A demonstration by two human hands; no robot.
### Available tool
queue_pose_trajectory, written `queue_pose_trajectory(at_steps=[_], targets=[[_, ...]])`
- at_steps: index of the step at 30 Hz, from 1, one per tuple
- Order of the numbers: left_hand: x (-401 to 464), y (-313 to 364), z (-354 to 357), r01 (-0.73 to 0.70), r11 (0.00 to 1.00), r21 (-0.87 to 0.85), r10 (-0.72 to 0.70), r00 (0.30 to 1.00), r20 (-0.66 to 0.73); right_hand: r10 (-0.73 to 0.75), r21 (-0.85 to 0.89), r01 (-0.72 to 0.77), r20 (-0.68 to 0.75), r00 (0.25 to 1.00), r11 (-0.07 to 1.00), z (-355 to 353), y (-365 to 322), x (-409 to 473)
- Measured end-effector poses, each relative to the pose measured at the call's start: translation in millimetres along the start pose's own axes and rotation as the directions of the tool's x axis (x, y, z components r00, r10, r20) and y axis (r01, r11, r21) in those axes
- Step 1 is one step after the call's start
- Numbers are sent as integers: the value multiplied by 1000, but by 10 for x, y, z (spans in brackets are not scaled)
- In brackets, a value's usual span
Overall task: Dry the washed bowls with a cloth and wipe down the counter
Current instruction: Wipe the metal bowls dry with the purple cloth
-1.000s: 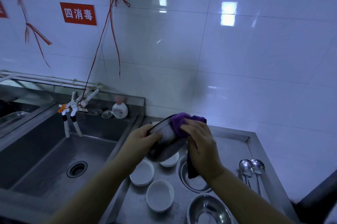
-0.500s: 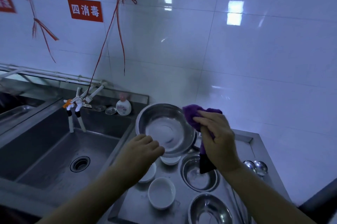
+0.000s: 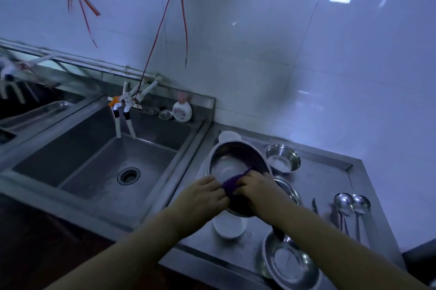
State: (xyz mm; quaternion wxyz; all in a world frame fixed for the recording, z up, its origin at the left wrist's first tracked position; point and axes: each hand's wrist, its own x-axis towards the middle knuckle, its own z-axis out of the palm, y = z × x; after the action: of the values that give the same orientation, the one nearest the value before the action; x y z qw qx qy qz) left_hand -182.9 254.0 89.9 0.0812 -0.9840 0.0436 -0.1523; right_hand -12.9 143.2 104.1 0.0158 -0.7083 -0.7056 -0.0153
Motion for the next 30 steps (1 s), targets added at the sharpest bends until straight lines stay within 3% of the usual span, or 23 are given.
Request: queue_pose_trajectory(at_steps=[2, 5, 8, 16, 24, 30], targets=[[-124, -134, 53, 91, 996, -6, -91, 995, 28, 9, 6, -9, -130, 992, 1000, 28, -81, 31], [-393, -407, 130, 267, 964, -5, -267, 962, 54, 132, 150, -79, -387, 912, 985, 103, -124, 97], [-777, -642, 263, 417, 909, -7, -413, 904, 112, 220, 235, -123, -448, 867, 964, 242, -165, 168], [-1443, -860, 857, 629, 777, -27, -598, 751, 281, 383, 381, -254, -313, 869, 889, 844, -363, 285], [-1018, -1233, 1136, 621, 751, -224, -594, 784, 183, 527, 460, -392, -212, 823, 797, 1117, -485, 489], [-484, -1650, 1337, 604, 772, -199, -577, 796, 182, 621, 499, -477, -171, 765, 724, 1262, -378, 672]])
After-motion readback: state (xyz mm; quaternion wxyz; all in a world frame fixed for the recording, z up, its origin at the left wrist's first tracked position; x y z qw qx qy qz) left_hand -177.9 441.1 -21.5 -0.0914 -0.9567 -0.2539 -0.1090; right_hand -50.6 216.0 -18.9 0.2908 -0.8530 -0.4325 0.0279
